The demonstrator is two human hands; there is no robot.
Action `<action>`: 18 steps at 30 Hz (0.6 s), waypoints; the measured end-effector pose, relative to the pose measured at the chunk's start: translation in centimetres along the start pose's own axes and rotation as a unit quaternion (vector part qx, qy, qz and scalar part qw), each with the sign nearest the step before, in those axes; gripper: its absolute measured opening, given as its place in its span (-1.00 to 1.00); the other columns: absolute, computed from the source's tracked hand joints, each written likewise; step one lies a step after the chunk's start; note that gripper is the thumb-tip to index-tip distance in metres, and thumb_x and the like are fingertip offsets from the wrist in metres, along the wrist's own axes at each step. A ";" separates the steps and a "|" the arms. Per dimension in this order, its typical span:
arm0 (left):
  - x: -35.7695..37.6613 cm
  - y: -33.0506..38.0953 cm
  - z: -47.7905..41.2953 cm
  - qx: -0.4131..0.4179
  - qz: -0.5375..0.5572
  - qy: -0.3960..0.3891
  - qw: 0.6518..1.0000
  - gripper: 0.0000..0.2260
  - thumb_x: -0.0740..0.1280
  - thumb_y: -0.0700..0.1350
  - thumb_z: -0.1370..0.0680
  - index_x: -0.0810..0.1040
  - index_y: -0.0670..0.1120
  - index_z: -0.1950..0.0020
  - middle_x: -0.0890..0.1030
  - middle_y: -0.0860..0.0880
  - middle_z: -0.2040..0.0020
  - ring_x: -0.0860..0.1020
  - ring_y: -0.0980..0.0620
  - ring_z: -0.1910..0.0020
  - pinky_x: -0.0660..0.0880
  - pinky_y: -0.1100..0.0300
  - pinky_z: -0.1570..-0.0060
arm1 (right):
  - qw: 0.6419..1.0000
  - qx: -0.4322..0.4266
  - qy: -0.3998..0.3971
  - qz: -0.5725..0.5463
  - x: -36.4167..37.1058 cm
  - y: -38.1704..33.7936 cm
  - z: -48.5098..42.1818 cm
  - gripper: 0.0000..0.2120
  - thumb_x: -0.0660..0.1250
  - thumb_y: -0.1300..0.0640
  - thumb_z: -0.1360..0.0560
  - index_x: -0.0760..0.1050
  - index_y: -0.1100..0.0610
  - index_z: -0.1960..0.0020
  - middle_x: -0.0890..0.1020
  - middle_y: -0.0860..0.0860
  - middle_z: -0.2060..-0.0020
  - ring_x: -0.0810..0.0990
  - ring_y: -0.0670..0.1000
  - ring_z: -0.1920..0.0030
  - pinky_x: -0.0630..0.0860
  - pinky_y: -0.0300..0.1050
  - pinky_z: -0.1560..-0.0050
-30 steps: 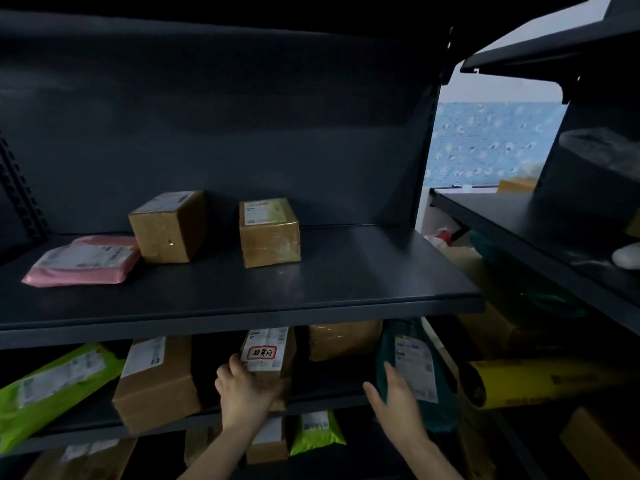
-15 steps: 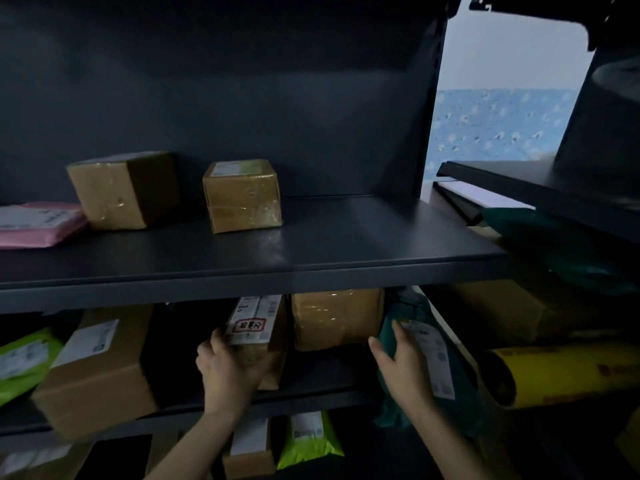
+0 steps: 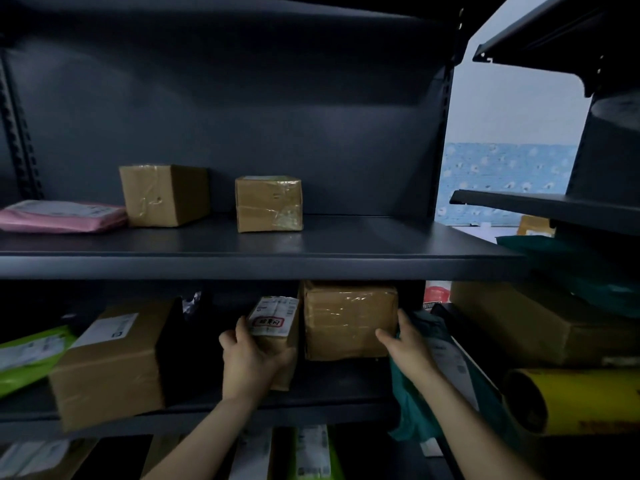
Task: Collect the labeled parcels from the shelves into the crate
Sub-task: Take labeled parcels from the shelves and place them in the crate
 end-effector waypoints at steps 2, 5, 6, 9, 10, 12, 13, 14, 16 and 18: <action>-0.2 0.0 0.0 0.003 -0.011 0.001 1.000 -0.07 0.55 0.03 -0.28 0.11 -0.14 -0.50 0.20 -0.20 -0.32 0.37 -0.25 -0.27 0.39 -0.01 -0.26 | 1.000 0.004 -0.002 -0.011 0.5 -0.3 0.1 -0.41 0.27 0.17 -0.53 0.10 0.17 -0.48 0.30 0.11 -0.41 0.30 0.09 -0.40 0.24 -0.13 -0.34; -0.7 0.1 0.0 -0.007 -0.029 0.005 1.000 -0.10 0.54 0.02 -0.29 0.14 -0.17 -0.47 0.22 -0.21 -0.30 0.38 -0.26 -0.25 0.41 -0.01 -0.23 | 1.000 0.012 -0.002 -0.028 1.2 -0.5 0.6 -0.42 0.31 0.19 -0.50 0.17 0.17 -0.46 0.38 0.12 -0.36 0.38 0.11 -0.34 0.33 -0.06 -0.34; -0.9 0.2 0.1 -0.010 -0.034 0.006 0.999 -0.11 0.54 0.02 -0.29 0.15 -0.17 -0.47 0.22 -0.21 -0.30 0.38 -0.26 -0.25 0.42 -0.01 -0.22 | 0.999 0.016 -0.002 -0.035 1.4 -0.5 0.9 -0.42 0.32 0.19 -0.50 0.18 0.17 -0.45 0.39 0.12 -0.36 0.39 0.11 -0.33 0.34 -0.03 -0.34; -1.6 0.3 0.4 -0.012 -0.051 0.001 0.999 -0.11 0.53 0.01 -0.30 0.14 -0.18 -0.48 0.22 -0.23 -0.31 0.38 -0.28 -0.24 0.43 -0.03 -0.21 | 1.000 0.015 0.005 -0.024 1.3 -0.8 2.0 -0.41 0.34 0.19 -0.49 0.18 0.19 -0.44 0.41 0.12 -0.32 0.40 0.11 -0.31 0.34 -0.03 -0.34; -1.8 0.3 0.6 -0.014 -0.054 -0.004 0.998 -0.11 0.53 0.00 -0.30 0.14 -0.18 -0.48 0.22 -0.23 -0.31 0.38 -0.29 -0.24 0.43 -0.04 -0.21 | 1.000 0.011 0.006 -0.013 1.2 -1.0 2.5 -0.41 0.34 0.20 -0.48 0.19 0.20 -0.44 0.43 0.12 -0.29 0.41 0.12 -0.29 0.35 -0.05 -0.32; -2.4 0.1 1.1 -0.018 -0.056 -0.014 0.998 -0.13 0.52 0.01 -0.31 0.15 -0.13 -0.49 0.20 -0.21 -0.31 0.38 -0.28 -0.24 0.44 -0.04 -0.22 | 1.000 0.000 0.002 0.000 1.1 -1.4 3.3 -0.41 0.36 0.17 -0.47 0.19 0.18 -0.43 0.46 0.10 -0.24 0.45 0.11 -0.24 0.39 -0.07 -0.27; -2.7 0.0 1.5 -0.019 -0.056 -0.019 0.998 -0.15 0.51 0.01 -0.33 0.15 -0.10 -0.49 0.19 -0.19 -0.31 0.39 -0.27 -0.23 0.44 -0.03 -0.22 | 1.000 -0.004 -0.001 0.008 1.0 -1.6 3.7 -0.40 0.37 0.14 -0.47 0.19 0.16 -0.43 0.47 0.09 -0.22 0.46 0.10 -0.23 0.40 -0.08 -0.25; -3.0 0.0 1.9 -0.019 -0.058 -0.024 0.998 -0.18 0.50 0.02 -0.34 0.16 -0.07 -0.49 0.18 -0.17 -0.30 0.39 -0.26 -0.22 0.45 -0.01 -0.22 | 1.000 -0.007 -0.001 0.017 0.9 -1.8 4.2 -0.39 0.37 0.11 -0.47 0.19 0.15 -0.43 0.47 0.09 -0.21 0.46 0.09 -0.22 0.41 -0.09 -0.24; -3.6 -0.2 2.9 -0.018 -0.061 -0.035 0.997 -0.21 0.49 0.02 -0.35 0.18 -0.02 -0.49 0.17 -0.14 -0.29 0.40 -0.24 -0.21 0.45 0.05 -0.19 | 1.000 -0.010 0.002 0.021 0.7 -1.9 5.1 -0.44 0.37 0.05 -0.46 0.25 0.12 -0.39 0.47 0.08 -0.17 0.47 0.09 -0.20 0.42 -0.06 -0.24; -4.3 -0.1 3.9 -0.021 -0.062 -0.046 0.997 -0.22 0.48 0.01 -0.35 0.19 0.02 -0.49 0.17 -0.12 -0.28 0.39 -0.22 -0.21 0.44 0.10 -0.17 | 1.000 -0.008 0.008 0.009 0.5 -2.0 6.2 -0.51 0.35 0.04 -0.47 0.32 0.09 -0.35 0.49 0.09 -0.14 0.47 0.10 -0.18 0.44 0.01 -0.23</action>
Point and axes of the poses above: each hand's wrist, its own z-axis away from the middle knuckle, its own x-axis out of the palm, y = z × x, the point moved 2 cm from there along -z, towards the middle knuckle
